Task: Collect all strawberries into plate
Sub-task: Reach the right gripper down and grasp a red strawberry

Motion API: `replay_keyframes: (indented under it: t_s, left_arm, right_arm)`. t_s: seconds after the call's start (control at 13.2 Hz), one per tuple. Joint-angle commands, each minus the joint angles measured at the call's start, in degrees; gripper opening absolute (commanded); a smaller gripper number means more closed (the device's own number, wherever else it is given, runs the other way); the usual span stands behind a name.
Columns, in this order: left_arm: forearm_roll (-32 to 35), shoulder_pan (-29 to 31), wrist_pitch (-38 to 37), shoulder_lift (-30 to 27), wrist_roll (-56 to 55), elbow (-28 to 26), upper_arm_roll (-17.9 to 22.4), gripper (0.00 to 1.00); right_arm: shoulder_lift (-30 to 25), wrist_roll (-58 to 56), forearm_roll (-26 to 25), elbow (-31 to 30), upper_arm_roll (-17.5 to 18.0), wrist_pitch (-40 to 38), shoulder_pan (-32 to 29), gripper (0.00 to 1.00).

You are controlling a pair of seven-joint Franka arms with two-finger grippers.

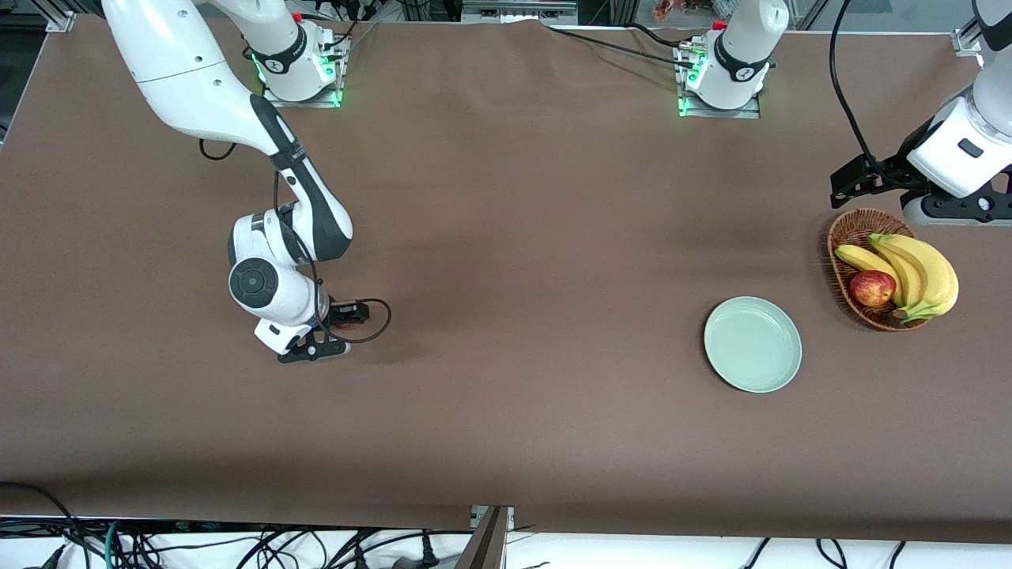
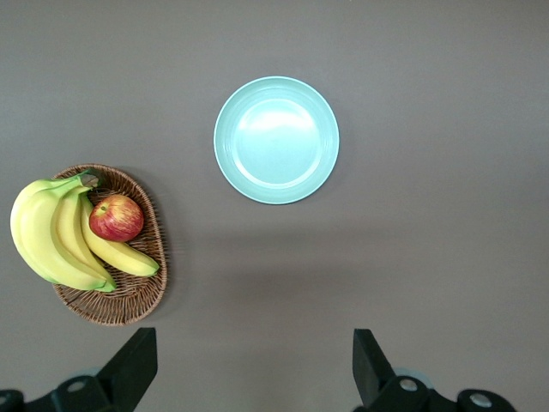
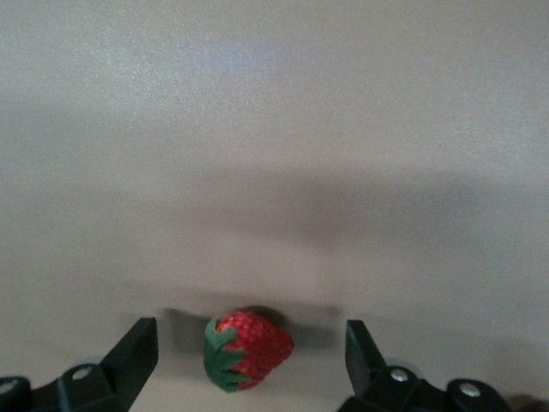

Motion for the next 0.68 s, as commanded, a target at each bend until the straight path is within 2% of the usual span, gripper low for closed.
replay_keyframes:
  t_s: [0.0, 0.15, 0.3, 0.53, 0.61]
  left_arm:
    - [-0.8, 0.2, -0.7, -0.8, 0.5, 0.0, 0.1, 1.00]
    - [-0.8, 0.2, -0.7, -0.8, 0.5, 0.0, 0.1, 1.00]
    - [-0.8, 0.2, -0.7, -0.8, 0.5, 0.0, 0.1, 1.00]
    - [-0.8, 0.2, -0.7, -0.8, 0.5, 0.0, 0.1, 1.00]
    - [-0.8, 0.2, -0.7, -0.8, 0.5, 0.0, 0.1, 1.00]
  right_arm:
    - [-1.0, 0.6, 0.4, -1.3, 0.0, 0.4, 0.1, 0.28]
    - [-1.1, 0.6, 0.4, -1.2, 0.0, 0.4, 0.1, 0.12]
    - [-1.2, 0.7, 0.3, -1.0, 0.0, 0.4, 0.1, 0.07]
    - [-1.3, 1.3, 0.3, -0.6, 0.2, 0.4, 0.3, 0.07]
    - [-1.3, 2.6, 0.3, -0.3, 1.2, 0.4, 0.6, 0.07]
